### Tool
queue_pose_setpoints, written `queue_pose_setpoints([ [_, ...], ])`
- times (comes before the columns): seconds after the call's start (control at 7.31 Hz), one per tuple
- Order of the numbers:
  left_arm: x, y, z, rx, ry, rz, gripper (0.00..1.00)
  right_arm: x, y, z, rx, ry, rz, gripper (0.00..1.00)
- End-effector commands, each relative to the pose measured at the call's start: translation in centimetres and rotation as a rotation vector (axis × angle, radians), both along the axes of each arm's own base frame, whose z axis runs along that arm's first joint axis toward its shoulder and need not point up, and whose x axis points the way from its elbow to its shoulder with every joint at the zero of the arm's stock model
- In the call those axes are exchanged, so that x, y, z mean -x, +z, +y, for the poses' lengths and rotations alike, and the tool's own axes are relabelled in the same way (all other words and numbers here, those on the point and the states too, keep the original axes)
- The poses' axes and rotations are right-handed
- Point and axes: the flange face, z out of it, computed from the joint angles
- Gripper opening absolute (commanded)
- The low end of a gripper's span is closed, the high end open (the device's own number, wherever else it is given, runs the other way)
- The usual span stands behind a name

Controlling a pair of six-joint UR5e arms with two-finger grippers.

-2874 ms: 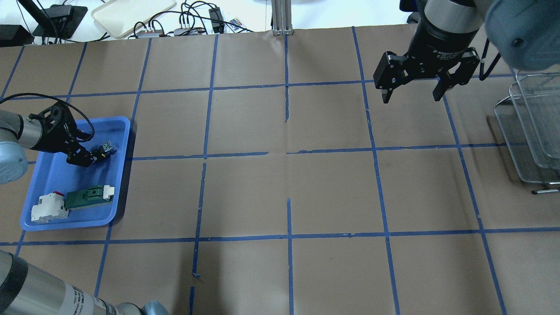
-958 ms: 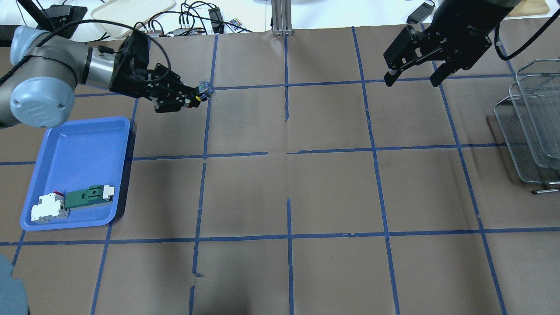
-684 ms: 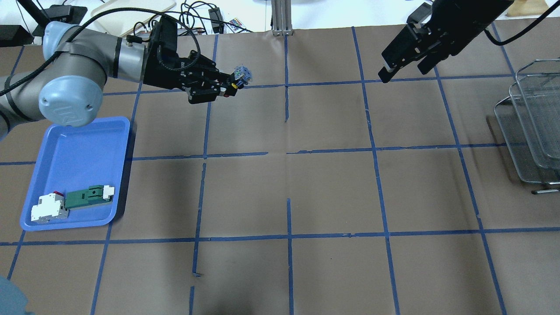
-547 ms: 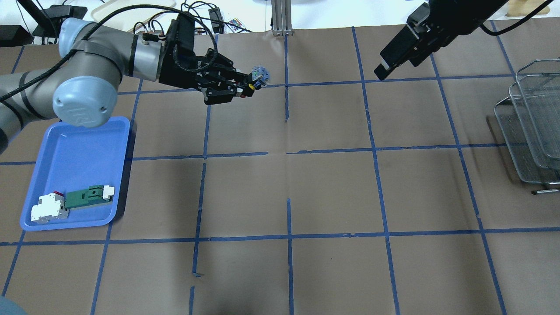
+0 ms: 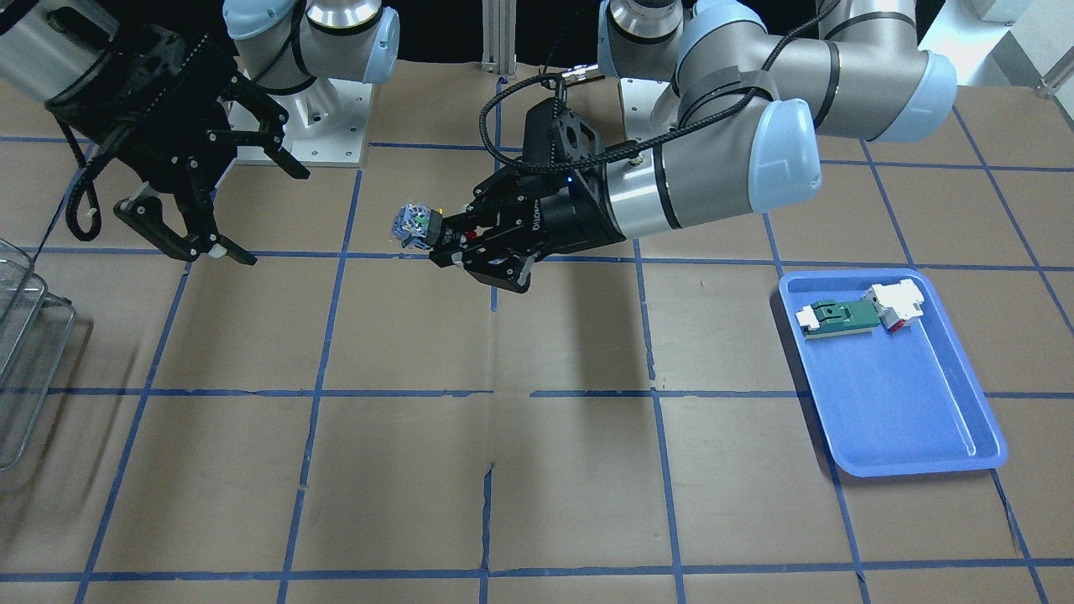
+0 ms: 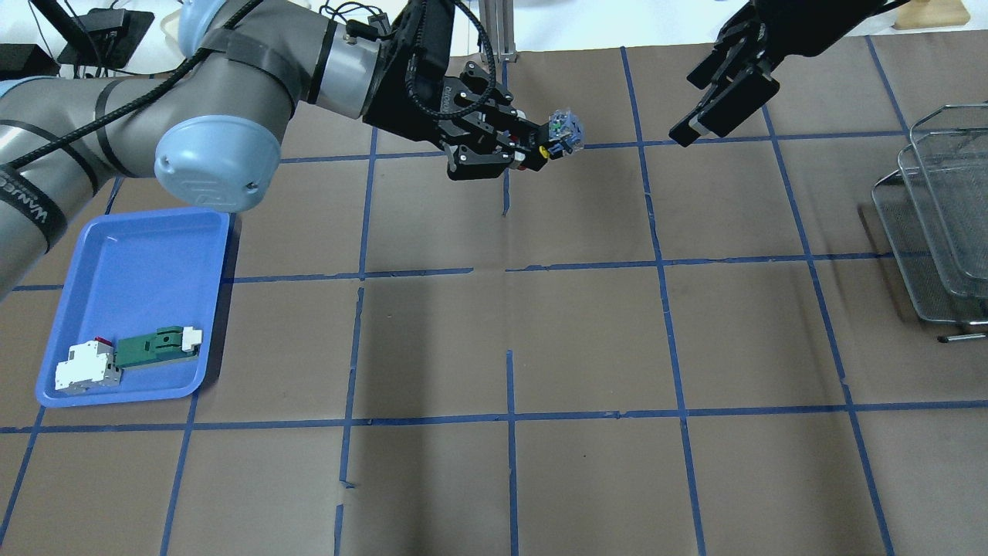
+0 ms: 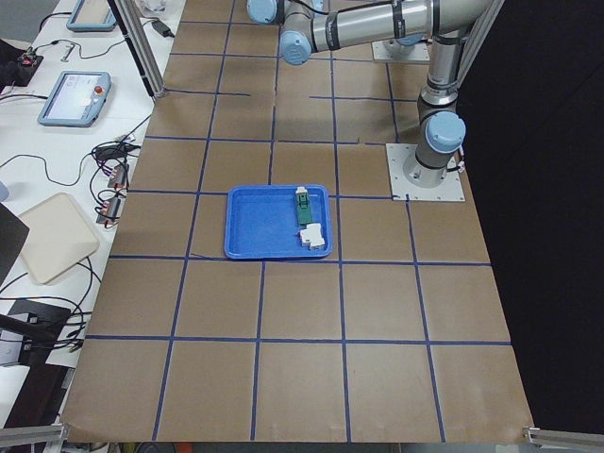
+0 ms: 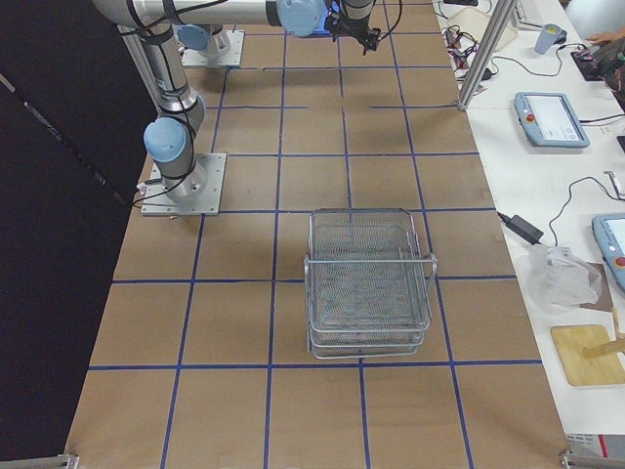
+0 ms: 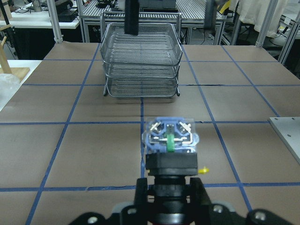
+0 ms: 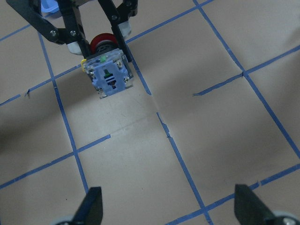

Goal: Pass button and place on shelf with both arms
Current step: 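Lift the push-button and carry it with the left gripper toward the right gripper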

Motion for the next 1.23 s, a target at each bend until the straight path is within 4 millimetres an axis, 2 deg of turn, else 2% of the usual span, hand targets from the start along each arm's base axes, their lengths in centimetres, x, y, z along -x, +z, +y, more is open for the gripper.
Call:
queue_pose_setpoints([
  [0.0,2.9,1.4,0.9,-0.003,-0.031,-0.013,0.0,0.6,0.6,1.0,0.08,0.155,-0.031,1.0],
  [0.14,3.2,1.6,1.1,-0.007,-0.031,-0.013,0.0,0.4,0.5,1.8,0.077,0.23,-0.043,1.0],
  [0.27,3.4,1.5,1.0,-0.03,-0.02,-0.013,0.0,-0.2,2.3,3.3,0.11,0.227,-0.034,1.0],
  [0.41,3.7,1.6,1.2,-0.032,-0.023,-0.014,0.0,-0.3,2.5,4.5,0.123,0.246,-0.02,1.0],
  [0.55,4.3,2.2,1.6,-0.021,-0.035,-0.012,0.0,-0.6,0.9,4.9,0.104,0.252,-0.042,1.0],
  [0.68,4.5,3.4,1.8,-0.002,-0.038,-0.013,0.0,-1.7,1.5,5.7,0.127,0.276,-0.037,1.0],
  [0.82,4.6,3.6,1.9,-0.01,-0.031,-0.012,0.0,-3.6,1.8,6.7,0.14,0.302,-0.057,1.0],
  [0.96,4.8,3.8,2.1,-0.036,-0.014,-0.015,0.0,-4.1,2.3,6.4,0.185,0.3,-0.083,1.0],
  [1.09,6.0,4.0,3.0,-0.033,-0.035,-0.018,0.0,-4.1,2.5,6.0,0.223,0.301,-0.077,1.0],
])
